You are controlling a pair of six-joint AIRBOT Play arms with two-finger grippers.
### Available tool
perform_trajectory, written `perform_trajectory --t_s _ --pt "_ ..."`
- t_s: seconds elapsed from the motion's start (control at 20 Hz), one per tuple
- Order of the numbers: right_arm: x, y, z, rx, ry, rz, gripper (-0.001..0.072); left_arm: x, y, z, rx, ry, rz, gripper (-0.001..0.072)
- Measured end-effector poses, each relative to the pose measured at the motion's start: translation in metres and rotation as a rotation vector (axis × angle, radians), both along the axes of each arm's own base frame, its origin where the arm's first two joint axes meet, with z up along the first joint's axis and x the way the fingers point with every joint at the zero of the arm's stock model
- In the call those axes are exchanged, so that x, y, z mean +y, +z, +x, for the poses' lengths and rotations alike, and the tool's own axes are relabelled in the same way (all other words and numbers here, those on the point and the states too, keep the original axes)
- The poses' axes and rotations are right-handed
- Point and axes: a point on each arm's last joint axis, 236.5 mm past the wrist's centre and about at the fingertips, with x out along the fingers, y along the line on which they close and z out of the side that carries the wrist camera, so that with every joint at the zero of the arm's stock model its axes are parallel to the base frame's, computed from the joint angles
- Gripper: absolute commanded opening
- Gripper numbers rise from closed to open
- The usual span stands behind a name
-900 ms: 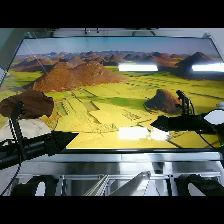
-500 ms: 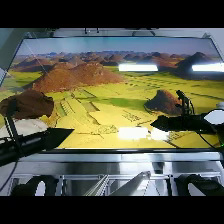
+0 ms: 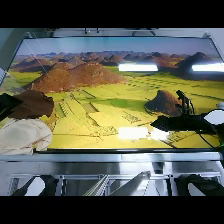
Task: Fold the shirts.
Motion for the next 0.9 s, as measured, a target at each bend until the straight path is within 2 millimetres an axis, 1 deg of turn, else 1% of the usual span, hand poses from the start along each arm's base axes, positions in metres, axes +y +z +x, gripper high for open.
perform_trajectory --t_s 0.1,0.2,0.25,0.3,0.4,0.45,0.5,0.6,0.65,0.7,0.75,0.8,0.85,0.9 --pt "0.0 0.0 0.0 0.0 0.0 0.0 0.0017 0.028 -0.032 0.01 0.099 0.019 -0.062 0.0717" --pt "0.0 0.0 0.0 -0.001 -0.001 0.001 0.0018 0.043 -0.064 0.024 0.176 0.0 -0.118 0.0715" --pt "0.0 0.0 0.0 -0.001 -0.002 0.001 0.0018 0.047 -0.079 0.032 0.208 -0.018 -0.139 0.064" --pt "0.0 0.0 0.0 -0.001 -0.002 0.001 0.0017 0.049 -0.092 0.041 0.228 -0.032 -0.152 0.0509" --pt "0.0 0.001 0.001 -0.001 -0.003 0.003 0.0017 0.051 -0.114 0.06 0.261 -0.072 -0.157 0.0136" --pt "0.0 0.001 0.001 -0.001 -0.003 0.003 0.0017 0.051 -0.124 0.067 0.279 -0.093 -0.15 -0.0004" --pt "0.0 0.001 0.001 -0.001 -0.003 0.003 0.0017 0.051 -0.133 0.074 0.3 -0.12 -0.135 -0.0005" --pt "0.0 0.001 0.001 -0.002 -0.003 0.003 0.0017 0.045 -0.144 0.085 0.345 -0.166 -0.118 -0.0002" --pt "0.0 0.001 0.001 -0.002 -0.003 0.003 0.0017 0.04 -0.143 0.093 0.349 -0.185 -0.111 0.0017" --pt "0.0 0.001 0.001 -0.002 -0.003 0.003 0.0017 0.031 -0.136 0.104 0.333 -0.21 -0.107 0.0017" --pt "0.0 0.001 0.001 -0.002 -0.003 0.003 0.0017 0.017 -0.122 0.118 0.298 -0.243 -0.115 0.0017" --pt "0.0 0.001 0.001 -0.002 -0.003 0.003 0.0017 0.0 -0.103 0.133 0.25 -0.279 -0.125 0.0018" --pt "0.0 0.001 0.001 -0.002 -0.003 0.003 0.0017 -0.024 -0.076 0.148 0.183 -0.329 -0.139 0.0018" --pt "0.0 0.001 0.001 -0.002 -0.003 0.003 0.0017 -0.053 -0.045 0.161 0.106 -0.389 -0.158 0.0019"
